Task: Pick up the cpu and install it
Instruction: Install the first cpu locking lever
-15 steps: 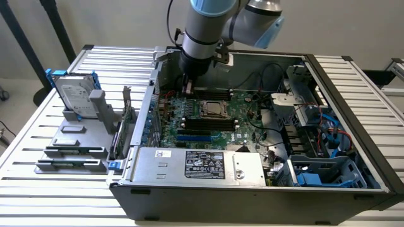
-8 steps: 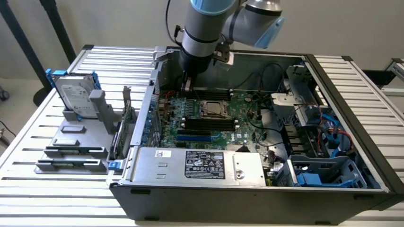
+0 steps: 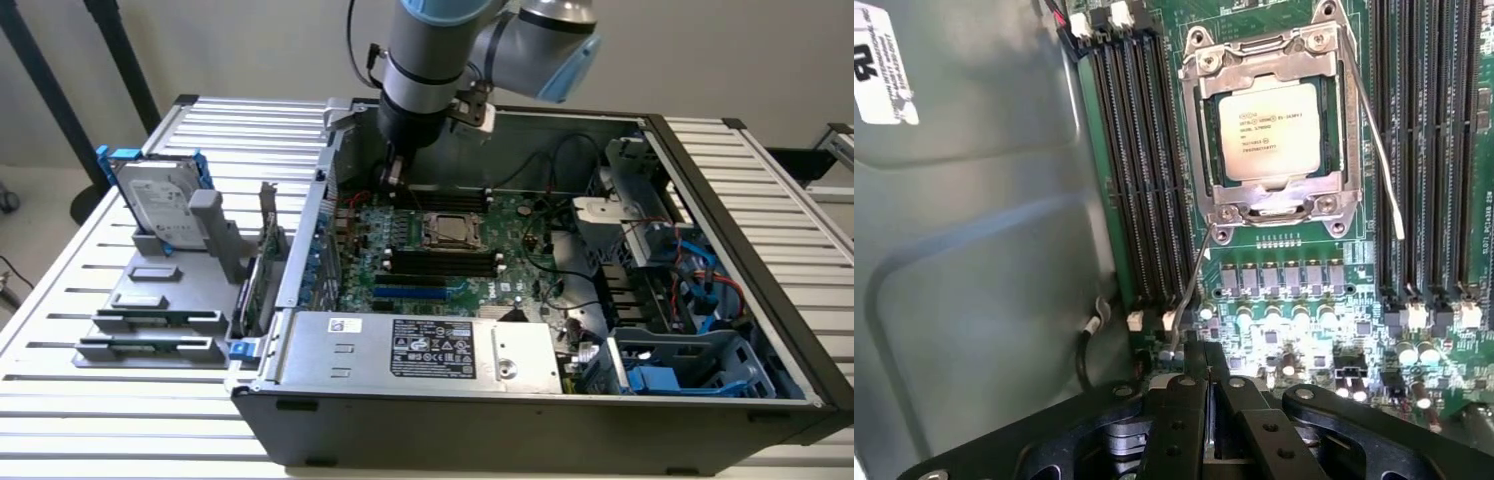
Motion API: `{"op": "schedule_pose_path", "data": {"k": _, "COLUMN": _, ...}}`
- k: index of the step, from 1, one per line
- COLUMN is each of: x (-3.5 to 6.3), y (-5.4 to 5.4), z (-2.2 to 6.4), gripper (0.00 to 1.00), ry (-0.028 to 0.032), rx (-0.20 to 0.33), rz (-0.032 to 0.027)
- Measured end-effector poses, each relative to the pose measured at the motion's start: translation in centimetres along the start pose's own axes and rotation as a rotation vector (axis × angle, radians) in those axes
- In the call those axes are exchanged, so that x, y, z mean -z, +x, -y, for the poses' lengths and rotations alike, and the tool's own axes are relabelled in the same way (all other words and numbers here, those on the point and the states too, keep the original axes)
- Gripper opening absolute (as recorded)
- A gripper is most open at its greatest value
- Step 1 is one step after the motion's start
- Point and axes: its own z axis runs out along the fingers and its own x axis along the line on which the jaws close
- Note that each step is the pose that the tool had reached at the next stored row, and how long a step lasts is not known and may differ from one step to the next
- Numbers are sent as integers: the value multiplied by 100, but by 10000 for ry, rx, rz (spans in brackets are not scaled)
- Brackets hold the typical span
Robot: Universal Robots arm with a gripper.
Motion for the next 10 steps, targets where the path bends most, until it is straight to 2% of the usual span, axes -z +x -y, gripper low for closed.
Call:
{"op": "schedule_pose_path", "data": {"k": 5, "x": 0, "y": -2, "z": 14, "gripper": 11, "ry": -113, "rx": -427, "rz": -108}}
{"op": "schedule_pose_path", "data": {"k": 10, "x": 10, "y": -2, "z": 37, "gripper": 11, "ry": -182, "rx": -745, "rz": -267}}
